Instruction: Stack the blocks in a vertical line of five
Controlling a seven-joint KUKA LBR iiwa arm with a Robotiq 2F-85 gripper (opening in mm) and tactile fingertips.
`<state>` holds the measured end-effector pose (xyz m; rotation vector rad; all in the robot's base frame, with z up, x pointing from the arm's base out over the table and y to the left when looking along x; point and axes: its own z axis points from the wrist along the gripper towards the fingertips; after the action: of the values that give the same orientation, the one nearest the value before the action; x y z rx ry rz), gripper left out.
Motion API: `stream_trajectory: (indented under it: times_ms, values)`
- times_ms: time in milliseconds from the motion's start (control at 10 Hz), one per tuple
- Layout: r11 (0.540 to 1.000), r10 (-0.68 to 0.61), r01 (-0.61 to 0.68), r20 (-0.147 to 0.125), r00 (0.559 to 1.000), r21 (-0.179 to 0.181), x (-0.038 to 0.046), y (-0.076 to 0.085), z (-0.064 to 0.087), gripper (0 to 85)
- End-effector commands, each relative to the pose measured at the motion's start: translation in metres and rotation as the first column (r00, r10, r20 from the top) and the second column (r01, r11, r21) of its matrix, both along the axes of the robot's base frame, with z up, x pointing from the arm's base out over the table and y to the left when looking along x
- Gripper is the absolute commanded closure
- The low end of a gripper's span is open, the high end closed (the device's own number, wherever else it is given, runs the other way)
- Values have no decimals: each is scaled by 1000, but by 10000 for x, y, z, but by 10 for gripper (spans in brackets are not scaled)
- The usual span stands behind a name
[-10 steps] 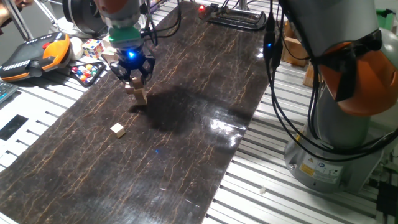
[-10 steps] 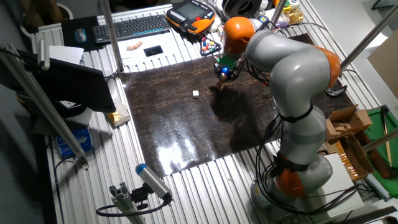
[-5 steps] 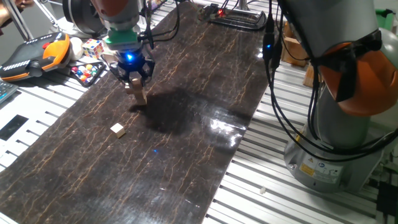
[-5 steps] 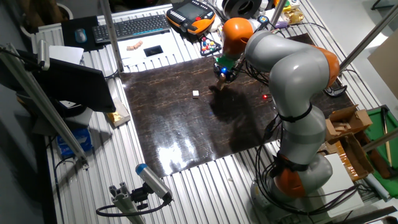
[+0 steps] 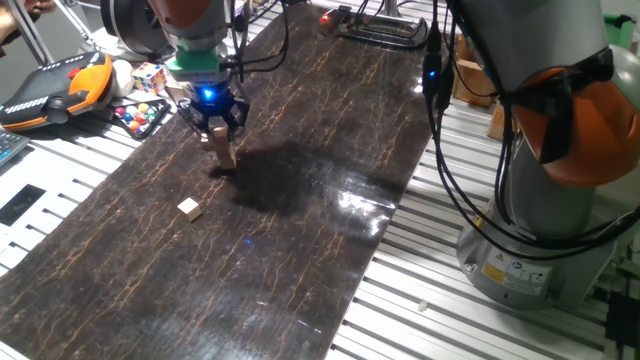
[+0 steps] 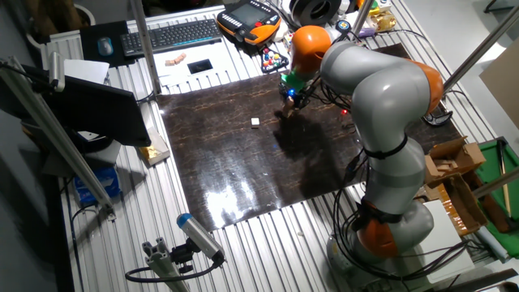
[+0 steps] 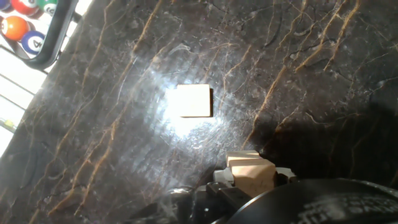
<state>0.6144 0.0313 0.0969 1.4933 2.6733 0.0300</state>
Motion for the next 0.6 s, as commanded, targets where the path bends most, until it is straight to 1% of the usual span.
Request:
stream_trajectory:
  times_ms: [0,500]
  values:
    - [1000,0,0,0,1000,2,-1,2,-3,840]
    - [1000,5,-5,3,1000,3,1,0,-15,840]
